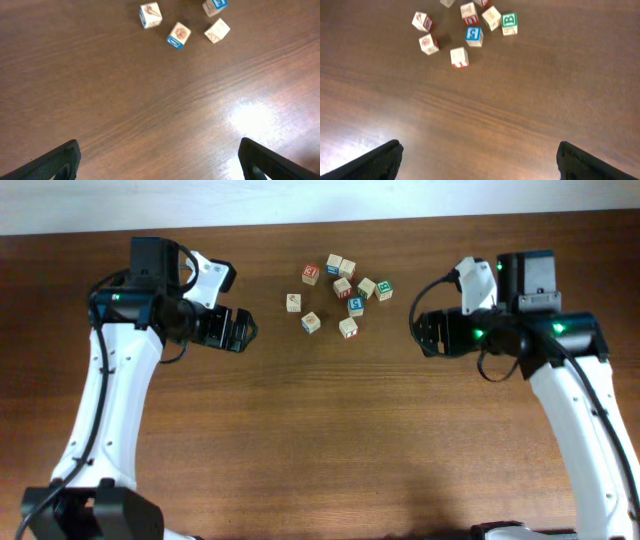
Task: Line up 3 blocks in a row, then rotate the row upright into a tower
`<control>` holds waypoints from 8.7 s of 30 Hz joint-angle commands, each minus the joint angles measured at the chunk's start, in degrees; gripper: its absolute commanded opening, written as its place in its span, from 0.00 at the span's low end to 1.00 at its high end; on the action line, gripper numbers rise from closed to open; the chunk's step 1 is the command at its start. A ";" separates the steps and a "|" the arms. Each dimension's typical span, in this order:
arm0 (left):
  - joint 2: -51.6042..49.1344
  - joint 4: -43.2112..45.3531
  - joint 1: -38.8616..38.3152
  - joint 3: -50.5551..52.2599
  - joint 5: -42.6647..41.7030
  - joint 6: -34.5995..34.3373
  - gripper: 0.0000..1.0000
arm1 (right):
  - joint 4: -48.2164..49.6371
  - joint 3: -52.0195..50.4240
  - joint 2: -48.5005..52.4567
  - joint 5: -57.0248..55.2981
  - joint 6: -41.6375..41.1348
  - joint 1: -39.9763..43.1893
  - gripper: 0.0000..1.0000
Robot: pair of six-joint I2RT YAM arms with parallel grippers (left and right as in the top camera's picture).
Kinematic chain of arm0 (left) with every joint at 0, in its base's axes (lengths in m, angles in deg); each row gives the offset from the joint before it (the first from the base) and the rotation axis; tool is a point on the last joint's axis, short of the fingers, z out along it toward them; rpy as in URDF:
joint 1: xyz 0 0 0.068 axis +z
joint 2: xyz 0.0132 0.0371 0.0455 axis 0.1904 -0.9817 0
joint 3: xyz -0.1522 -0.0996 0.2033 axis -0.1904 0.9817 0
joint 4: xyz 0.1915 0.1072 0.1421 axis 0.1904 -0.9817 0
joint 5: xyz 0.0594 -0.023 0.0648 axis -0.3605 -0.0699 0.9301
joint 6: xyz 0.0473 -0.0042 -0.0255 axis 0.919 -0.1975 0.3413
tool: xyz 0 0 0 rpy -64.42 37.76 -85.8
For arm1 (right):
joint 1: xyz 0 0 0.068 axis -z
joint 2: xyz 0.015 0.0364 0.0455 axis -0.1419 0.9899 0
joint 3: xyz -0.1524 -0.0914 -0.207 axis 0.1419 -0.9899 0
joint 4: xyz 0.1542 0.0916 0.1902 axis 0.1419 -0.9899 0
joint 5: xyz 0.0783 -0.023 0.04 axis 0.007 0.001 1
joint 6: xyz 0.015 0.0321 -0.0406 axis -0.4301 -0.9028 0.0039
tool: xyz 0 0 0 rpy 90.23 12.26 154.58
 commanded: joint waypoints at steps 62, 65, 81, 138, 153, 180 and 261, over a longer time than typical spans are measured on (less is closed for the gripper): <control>-10.19 5.38 -0.15 -4.17 11.04 -27.43 0.70 | 20.61 15.98 47.01 -13.35 -17.46 -18.84 0.31; -10.19 5.35 -0.20 -4.17 11.04 -27.43 0.70 | 18.29 16.00 46.99 -13.29 -17.55 -18.84 0.26; -10.19 5.53 -4.42 -4.17 14.88 -27.41 0.73 | -3.02 16.02 46.10 -5.51 -22.64 -18.84 0.24; -44.37 5.77 -20.20 -29.88 14.88 6.12 0.50 | -19.63 35.23 45.03 -7.30 -16.33 -4.13 0.68; -44.02 -5.03 -20.20 -31.93 16.57 -17.57 0.25 | -20.55 35.23 45.03 -7.74 -16.33 -4.13 0.68; -44.04 -24.63 -28.92 -31.91 16.15 -23.21 0.35 | -20.57 35.23 45.03 -7.69 -15.82 -4.13 0.69; -44.09 -28.63 -6.56 -61.05 19.80 -28.68 0.99 | -10.29 11.93 23.37 -16.44 -19.58 -16.26 0.10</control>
